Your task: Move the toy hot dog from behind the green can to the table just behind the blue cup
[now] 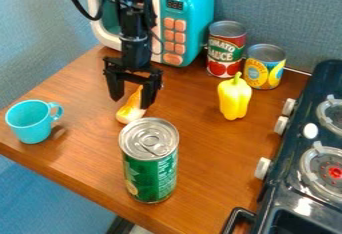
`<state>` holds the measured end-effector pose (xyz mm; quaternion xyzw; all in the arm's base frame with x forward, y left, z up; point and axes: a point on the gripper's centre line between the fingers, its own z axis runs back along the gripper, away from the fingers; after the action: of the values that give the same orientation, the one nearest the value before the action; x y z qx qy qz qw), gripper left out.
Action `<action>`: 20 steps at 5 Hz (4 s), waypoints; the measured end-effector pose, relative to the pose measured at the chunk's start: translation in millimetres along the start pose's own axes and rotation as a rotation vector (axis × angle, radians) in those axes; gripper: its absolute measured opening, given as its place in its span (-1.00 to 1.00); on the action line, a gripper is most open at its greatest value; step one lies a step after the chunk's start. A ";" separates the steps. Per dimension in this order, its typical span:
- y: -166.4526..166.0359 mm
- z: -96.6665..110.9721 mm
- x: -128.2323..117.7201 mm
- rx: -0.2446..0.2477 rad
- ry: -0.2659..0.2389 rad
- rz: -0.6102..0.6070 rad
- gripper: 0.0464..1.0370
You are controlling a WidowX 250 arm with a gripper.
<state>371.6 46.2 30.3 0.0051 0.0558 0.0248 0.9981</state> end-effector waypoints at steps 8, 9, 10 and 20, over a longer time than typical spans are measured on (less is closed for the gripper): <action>62.9 27.0 0.5 0.045 -0.017 0.065 0.34; 74.7 23.4 4.8 0.071 0.004 0.066 0.34; 99.6 20.9 5.2 0.070 0.011 0.093 0.34; 118.0 42.8 9.0 0.111 -0.182 0.055 0.93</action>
<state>379.6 164.2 73.4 0.0643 -0.0338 0.0487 0.9962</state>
